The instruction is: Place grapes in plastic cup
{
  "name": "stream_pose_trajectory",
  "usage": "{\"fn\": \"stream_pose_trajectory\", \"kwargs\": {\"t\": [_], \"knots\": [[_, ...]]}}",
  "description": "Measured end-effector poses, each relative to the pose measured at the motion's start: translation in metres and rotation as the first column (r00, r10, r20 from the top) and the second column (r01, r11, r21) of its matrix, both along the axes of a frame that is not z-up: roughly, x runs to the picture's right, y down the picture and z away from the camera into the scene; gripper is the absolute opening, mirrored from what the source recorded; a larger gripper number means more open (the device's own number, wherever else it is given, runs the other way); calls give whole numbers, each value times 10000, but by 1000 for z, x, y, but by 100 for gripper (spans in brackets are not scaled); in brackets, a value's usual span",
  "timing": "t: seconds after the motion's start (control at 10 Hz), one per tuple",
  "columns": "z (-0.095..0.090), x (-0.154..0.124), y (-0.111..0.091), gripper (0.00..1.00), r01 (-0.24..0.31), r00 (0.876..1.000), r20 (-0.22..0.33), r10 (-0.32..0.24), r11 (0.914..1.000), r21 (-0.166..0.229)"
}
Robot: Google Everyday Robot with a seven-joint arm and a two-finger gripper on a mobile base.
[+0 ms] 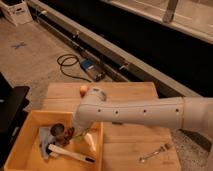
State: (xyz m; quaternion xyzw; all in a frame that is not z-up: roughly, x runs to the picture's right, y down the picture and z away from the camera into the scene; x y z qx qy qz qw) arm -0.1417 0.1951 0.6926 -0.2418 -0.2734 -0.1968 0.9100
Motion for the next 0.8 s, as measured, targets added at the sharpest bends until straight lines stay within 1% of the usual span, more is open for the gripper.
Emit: {"fn": "stream_pose_trajectory", "kwargs": {"t": [0.1, 0.2, 0.4, 0.6, 0.7, 0.8], "knots": [[3, 2, 1, 0, -10, 10000, -81, 10, 10000, -67], [8, 6, 1, 4, -66, 9998, -204, 64, 9999, -122], [15, 10, -1, 20, -208, 9996, -207, 206, 9997, -137], [24, 2, -3, 43, -284, 9995, 94, 285, 9996, -67], [26, -2, -6, 52, -332, 9991, 249, 332, 9994, -13], [28, -7, -8, 63, -387, 9982, 459, 384, 9992, 39]]}}
